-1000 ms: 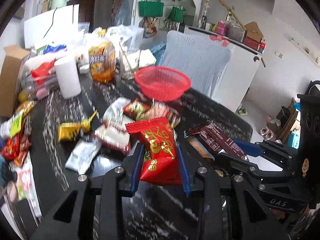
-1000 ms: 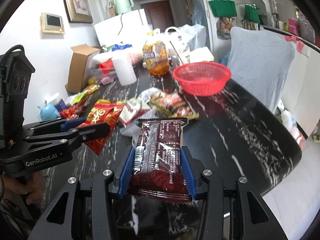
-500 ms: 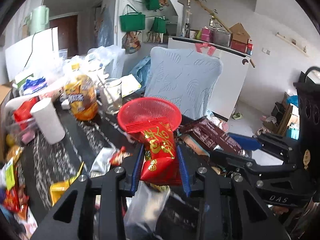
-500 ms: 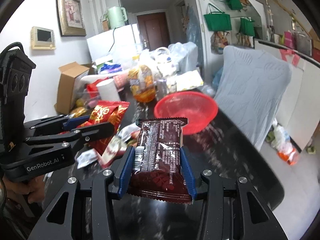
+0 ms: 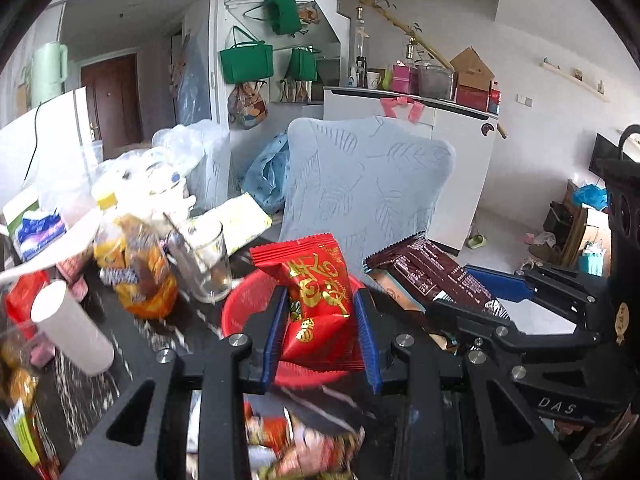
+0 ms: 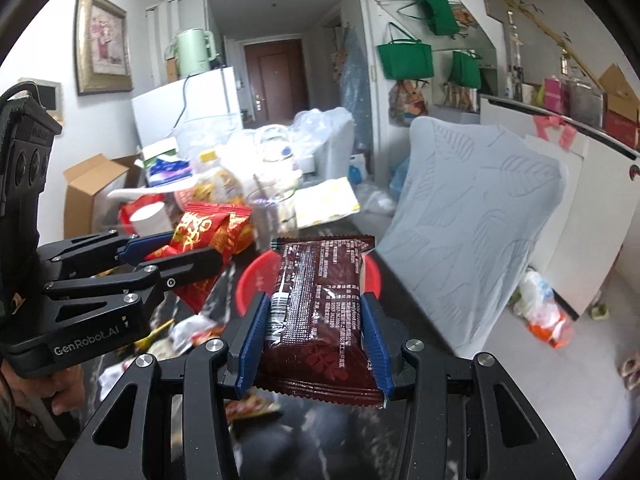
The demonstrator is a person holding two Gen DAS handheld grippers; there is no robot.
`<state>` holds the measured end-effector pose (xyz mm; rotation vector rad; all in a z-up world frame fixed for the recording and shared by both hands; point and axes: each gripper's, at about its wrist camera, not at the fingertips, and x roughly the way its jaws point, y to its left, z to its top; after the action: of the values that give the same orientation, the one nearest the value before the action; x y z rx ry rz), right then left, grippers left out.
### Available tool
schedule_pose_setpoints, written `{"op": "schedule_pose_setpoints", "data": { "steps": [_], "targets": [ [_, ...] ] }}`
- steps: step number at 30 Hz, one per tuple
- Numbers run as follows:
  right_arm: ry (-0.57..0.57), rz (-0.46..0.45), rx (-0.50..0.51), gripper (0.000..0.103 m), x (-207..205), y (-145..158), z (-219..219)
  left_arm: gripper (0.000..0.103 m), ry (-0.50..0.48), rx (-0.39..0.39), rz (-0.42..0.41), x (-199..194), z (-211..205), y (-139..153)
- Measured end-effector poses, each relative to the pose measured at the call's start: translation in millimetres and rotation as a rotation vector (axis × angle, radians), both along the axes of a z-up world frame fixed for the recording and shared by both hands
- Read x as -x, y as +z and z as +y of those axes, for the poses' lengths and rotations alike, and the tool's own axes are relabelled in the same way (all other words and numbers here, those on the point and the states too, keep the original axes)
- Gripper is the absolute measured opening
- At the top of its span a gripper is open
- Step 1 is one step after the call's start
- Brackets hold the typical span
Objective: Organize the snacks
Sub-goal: 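Lower both packets into the red basket and open both tools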
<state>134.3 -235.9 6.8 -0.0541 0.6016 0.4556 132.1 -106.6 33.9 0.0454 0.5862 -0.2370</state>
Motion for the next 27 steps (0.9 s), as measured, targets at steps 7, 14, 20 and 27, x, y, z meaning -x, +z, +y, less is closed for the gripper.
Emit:
{"op": "schedule_pose_setpoints", "data": {
  "steps": [7, 14, 20, 27],
  "targets": [
    [-0.017, -0.008, 0.007, 0.045, -37, -2, 2, 0.033, 0.021, -0.020, -0.018, -38, -4, 3],
    [-0.026, -0.016, 0.038, 0.045, -66, -5, 11, 0.033, 0.057, -0.009, 0.035, -68, 8, -21],
    [-0.041, 0.008, 0.054, 0.045, -88, -22, 20, 0.033, 0.043, -0.010, 0.108, -93, 19, -48],
    [-0.064, 0.049, 0.057, 0.045, -110, -43, 30, 0.033, 0.084, -0.026, 0.166, -109, 29, -70]
  ]
}}
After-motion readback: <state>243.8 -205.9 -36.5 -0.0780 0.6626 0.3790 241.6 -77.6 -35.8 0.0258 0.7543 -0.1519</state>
